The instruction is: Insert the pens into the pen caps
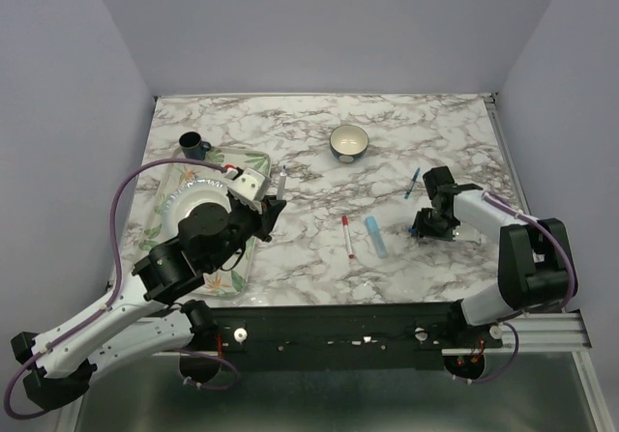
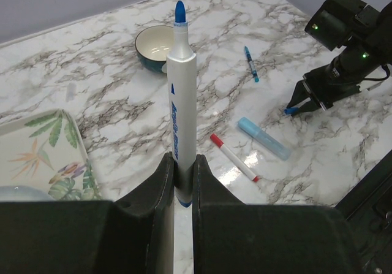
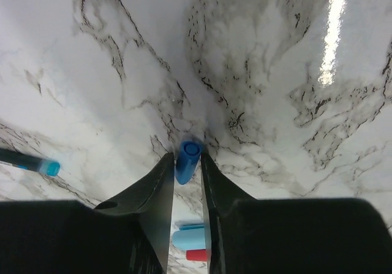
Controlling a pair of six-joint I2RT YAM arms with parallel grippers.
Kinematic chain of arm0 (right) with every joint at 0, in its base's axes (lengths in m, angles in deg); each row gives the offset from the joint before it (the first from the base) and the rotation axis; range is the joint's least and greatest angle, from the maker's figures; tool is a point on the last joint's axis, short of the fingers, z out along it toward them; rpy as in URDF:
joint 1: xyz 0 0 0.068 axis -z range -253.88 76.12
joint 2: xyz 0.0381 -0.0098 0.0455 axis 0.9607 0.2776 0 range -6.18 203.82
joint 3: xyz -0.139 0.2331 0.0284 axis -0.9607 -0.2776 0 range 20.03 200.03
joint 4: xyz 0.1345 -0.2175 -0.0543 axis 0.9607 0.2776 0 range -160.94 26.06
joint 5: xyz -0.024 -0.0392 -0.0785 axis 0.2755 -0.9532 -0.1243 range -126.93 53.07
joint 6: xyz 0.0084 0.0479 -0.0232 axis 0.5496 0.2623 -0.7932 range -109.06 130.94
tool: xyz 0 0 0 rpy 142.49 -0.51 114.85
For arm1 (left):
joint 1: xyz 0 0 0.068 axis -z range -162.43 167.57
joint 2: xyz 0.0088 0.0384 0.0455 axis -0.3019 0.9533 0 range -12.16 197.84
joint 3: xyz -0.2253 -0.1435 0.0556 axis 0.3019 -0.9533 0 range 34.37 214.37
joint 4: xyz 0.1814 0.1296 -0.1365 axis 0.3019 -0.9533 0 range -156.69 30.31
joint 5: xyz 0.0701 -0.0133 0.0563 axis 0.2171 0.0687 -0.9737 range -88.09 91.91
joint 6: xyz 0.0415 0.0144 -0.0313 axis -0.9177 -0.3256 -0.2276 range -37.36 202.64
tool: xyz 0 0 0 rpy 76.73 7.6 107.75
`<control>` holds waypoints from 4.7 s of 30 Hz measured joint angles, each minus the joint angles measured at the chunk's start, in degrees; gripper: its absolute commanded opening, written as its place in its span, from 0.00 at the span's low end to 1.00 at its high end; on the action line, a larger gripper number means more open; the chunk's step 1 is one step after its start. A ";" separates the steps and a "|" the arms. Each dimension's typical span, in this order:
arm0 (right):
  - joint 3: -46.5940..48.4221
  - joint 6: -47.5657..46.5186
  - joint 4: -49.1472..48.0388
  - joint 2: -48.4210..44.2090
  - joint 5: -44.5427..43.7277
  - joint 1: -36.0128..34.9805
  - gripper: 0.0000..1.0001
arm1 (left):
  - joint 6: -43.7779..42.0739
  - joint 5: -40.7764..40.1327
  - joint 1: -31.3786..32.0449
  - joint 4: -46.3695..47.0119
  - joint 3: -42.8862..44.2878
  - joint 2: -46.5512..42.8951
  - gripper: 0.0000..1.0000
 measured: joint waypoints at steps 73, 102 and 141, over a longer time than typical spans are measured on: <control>-7.91 -62.53 -70.79 -41.44 43.67 -10.58 0.01 | 19.47 55.52 -6.80 23.67 3.10 26.67 0.00; -10.14 -65.90 -65.57 -41.92 41.16 -15.54 0.01 | 18.60 54.55 -6.80 21.51 2.84 26.03 0.00; -21.92 -62.60 -68.19 -51.84 32.87 -17.94 0.01 | 18.56 52.43 -5.55 22.91 1.79 28.44 0.00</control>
